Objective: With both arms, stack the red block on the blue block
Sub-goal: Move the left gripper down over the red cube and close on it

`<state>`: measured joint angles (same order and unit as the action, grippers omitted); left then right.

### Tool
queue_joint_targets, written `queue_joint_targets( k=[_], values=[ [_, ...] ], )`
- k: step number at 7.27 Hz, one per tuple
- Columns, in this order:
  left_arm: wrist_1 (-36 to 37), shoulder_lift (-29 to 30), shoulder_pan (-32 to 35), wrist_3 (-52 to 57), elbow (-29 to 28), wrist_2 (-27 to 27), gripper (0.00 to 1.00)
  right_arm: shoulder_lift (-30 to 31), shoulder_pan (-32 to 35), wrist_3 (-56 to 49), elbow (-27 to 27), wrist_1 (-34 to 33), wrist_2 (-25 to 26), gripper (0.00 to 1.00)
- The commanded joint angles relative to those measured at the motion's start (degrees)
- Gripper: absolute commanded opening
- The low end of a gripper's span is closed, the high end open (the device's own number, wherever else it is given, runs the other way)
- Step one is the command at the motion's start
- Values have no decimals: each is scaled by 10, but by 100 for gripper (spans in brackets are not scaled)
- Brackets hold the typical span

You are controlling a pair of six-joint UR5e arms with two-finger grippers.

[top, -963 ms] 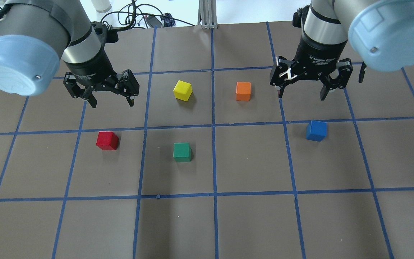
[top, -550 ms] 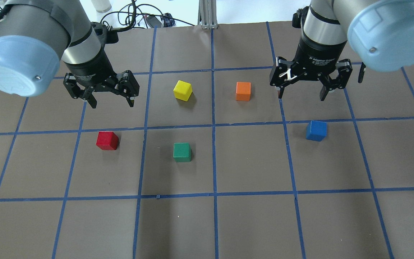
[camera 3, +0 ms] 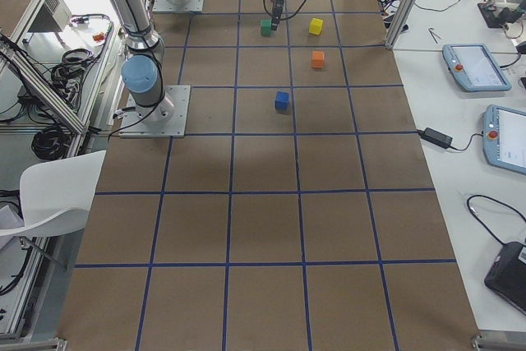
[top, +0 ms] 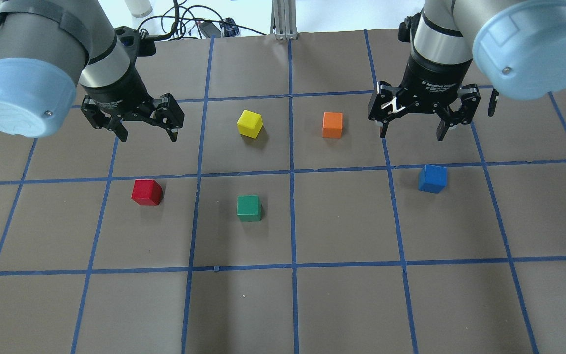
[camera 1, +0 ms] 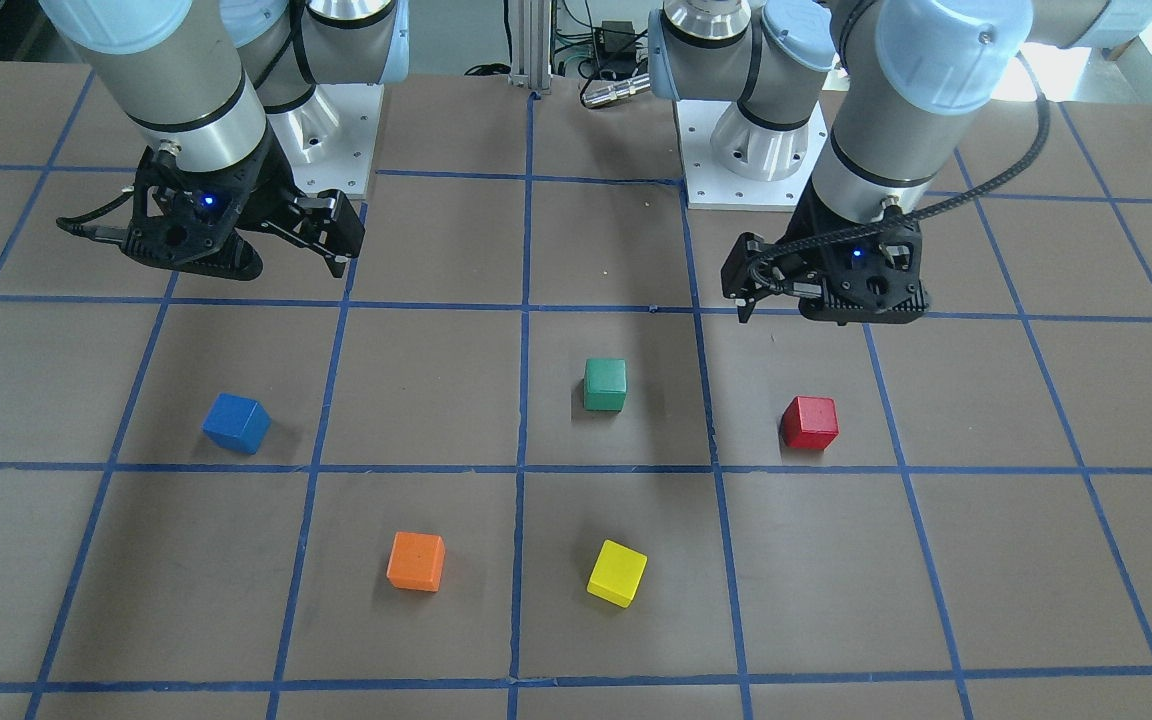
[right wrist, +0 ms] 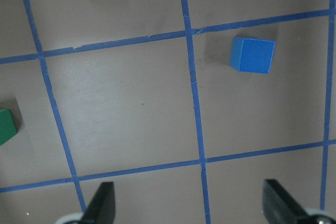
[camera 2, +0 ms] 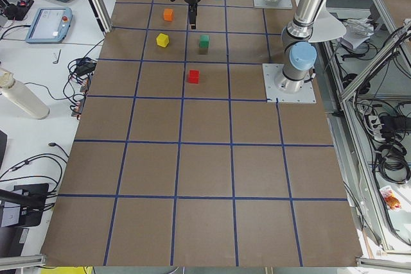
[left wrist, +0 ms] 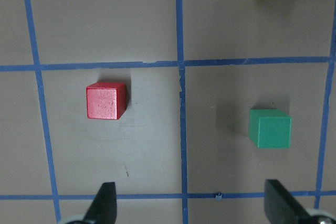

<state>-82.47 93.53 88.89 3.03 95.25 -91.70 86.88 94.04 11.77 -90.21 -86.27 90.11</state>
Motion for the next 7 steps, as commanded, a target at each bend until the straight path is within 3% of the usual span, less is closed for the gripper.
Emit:
queue_joint_targets(
  k=[1,4,7],
  values=[
    [29,22,-62,22,22,0,100,0,0,1,-1,-4,1,100],
    [170,46,-97,79,105,-2,100,-1,0,1,-1,-5,0,100],
    [180,80,-101,173,140,-22,100,-1,0,3,-2,-2,1,100]
  ],
)
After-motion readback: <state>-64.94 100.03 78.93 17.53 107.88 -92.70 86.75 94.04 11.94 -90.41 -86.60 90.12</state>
